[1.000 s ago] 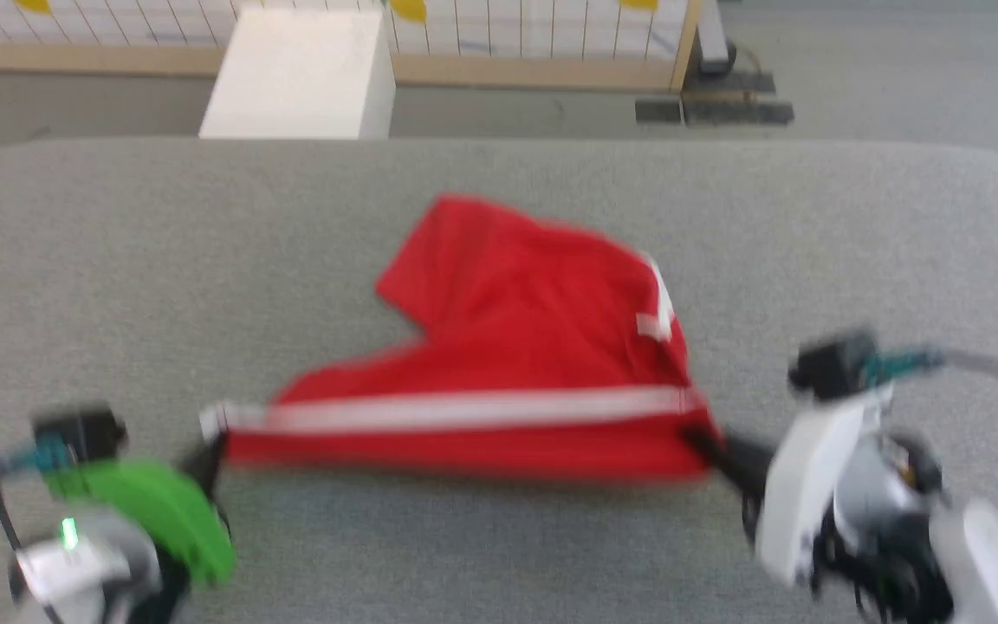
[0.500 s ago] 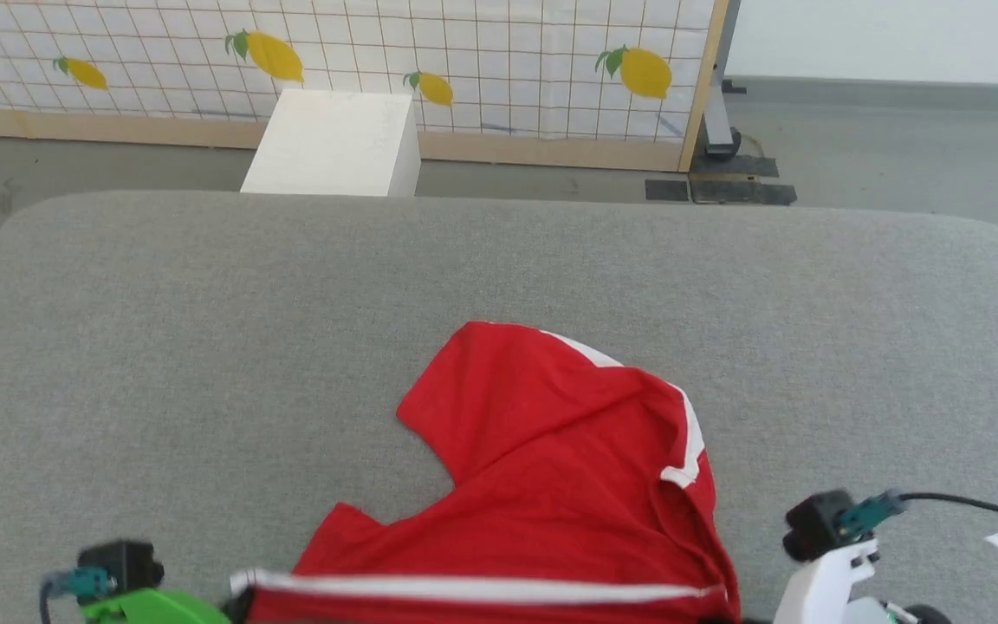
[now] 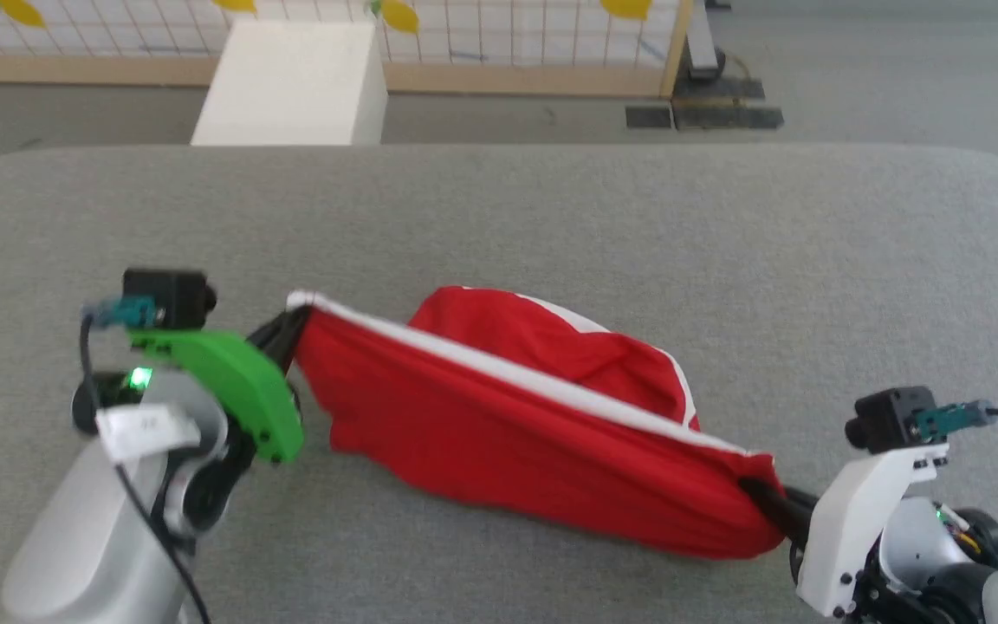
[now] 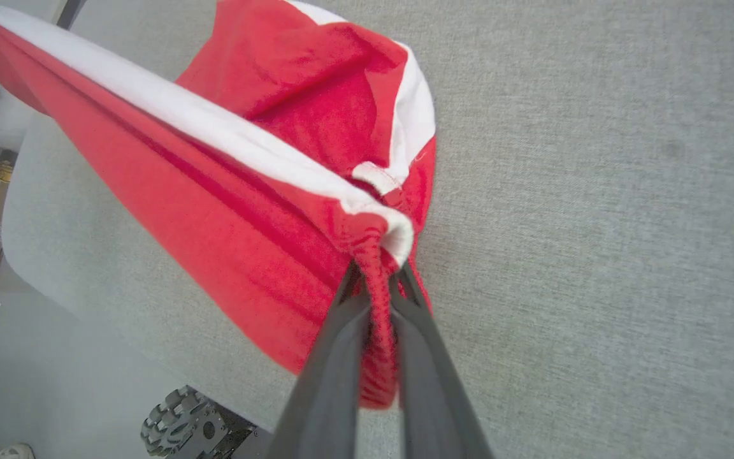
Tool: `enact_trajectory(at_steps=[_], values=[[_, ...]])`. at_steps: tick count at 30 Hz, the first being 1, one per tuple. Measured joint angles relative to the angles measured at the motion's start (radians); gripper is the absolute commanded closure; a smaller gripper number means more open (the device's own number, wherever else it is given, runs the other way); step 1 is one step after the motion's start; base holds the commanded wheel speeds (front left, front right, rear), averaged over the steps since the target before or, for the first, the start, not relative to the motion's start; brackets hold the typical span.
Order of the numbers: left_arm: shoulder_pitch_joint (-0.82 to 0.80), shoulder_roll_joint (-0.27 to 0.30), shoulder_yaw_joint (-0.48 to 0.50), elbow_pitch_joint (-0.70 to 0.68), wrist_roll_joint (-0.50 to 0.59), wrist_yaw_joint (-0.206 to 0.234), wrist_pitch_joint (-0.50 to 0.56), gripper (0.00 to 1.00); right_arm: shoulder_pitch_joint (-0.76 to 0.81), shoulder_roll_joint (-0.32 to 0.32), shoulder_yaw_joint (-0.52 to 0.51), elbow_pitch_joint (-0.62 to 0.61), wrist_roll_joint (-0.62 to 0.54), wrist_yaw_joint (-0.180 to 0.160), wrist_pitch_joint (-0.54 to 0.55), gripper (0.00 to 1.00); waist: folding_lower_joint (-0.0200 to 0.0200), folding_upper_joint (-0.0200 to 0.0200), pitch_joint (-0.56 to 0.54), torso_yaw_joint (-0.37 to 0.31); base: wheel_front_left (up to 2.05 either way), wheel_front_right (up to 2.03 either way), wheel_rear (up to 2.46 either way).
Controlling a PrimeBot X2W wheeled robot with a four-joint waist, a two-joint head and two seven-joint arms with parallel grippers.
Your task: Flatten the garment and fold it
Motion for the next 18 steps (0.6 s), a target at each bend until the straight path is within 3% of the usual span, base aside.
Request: enact_trajectory(at_steps=[8, 18], values=[[-0.236, -0.037, -0.059, 0.216, 0.030, -0.093, 0.000, 1.00, -0.063, 0.021, -0.014, 0.046, -0.028, 0.000, -0.054, 1.00, 0.0000, 0.0000, 0.107, -0.049, 0.00, 0.00, 0.00], [-0.354, -0.043, -0.101, 0.393, 0.062, -0.132, 0.006, 1.00, -0.112, 0.021, 0.040, 0.123, 0.001, 0.000, -0.135, 1.00, 0.0001, 0.0000, 0.216, -0.145, 0.00, 0.00, 0.00]])
